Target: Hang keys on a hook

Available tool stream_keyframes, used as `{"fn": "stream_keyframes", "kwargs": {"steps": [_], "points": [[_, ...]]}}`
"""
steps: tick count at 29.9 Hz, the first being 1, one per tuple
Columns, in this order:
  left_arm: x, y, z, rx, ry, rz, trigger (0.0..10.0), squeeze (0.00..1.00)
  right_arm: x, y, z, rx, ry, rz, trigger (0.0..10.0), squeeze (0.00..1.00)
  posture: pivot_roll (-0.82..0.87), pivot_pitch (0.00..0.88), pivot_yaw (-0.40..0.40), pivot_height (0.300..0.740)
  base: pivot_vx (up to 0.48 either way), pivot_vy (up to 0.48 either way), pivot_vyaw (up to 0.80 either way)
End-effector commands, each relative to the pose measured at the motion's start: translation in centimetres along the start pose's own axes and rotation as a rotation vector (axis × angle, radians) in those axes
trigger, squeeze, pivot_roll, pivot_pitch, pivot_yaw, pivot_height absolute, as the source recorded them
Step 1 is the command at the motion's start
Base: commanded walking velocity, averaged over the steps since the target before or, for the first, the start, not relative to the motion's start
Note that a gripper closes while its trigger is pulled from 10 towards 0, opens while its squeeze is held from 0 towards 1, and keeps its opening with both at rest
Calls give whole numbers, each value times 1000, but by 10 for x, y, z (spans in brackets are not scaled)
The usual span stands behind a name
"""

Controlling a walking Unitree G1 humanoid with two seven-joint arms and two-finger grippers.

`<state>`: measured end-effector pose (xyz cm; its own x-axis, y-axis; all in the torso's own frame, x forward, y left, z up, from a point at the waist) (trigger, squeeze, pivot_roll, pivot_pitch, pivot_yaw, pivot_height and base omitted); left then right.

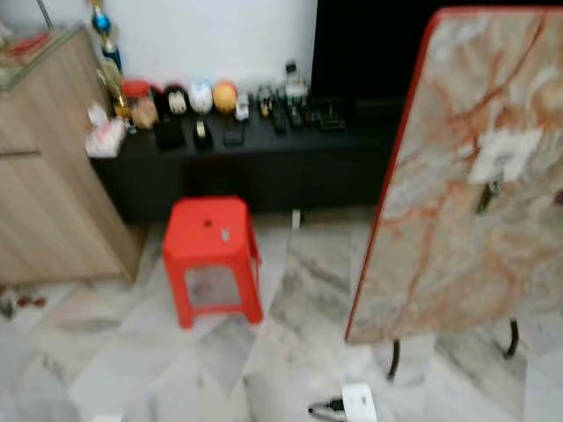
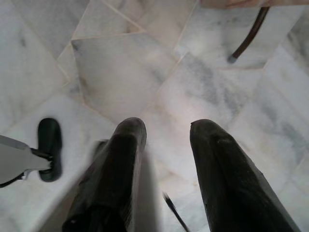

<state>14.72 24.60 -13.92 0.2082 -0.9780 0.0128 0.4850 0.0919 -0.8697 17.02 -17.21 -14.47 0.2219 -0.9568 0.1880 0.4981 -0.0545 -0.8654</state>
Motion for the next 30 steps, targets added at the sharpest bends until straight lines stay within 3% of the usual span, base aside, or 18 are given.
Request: {"fn": "stream_keyframes", "kwargs": {"steps": [1,13,30], "points": [[5,1,-1,-2,-16,-8,10000,0,8,-1,-7,-16,-2,-18,10000,0,-113,0,8,740,0,480,0],[5,1,2,8,-19,-3,10000,0,11,-1,-5,-10,1,-17,10000,0,-99,0,-1,740,0,466,0],[4,2,8,16,-27,12,10000,0,19,1,3,4,49,-43,10000,0,-84,13,1,740,0,0,0]]}}
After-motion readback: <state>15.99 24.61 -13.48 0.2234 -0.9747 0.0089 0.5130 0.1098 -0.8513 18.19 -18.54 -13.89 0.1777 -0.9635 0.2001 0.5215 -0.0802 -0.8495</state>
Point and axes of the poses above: a point about 5 cm out from each wrist's last joint towards the gripper, its own y axis pointing out of the wrist towards the gripper, its own z axis along the axis of the wrist's last joint, x = y × z, the point moved 5 cm from there along y, pointing out of the wrist towards the gripper, and after that the axes turned 11 degrees about -y, right-handed, at the moved point
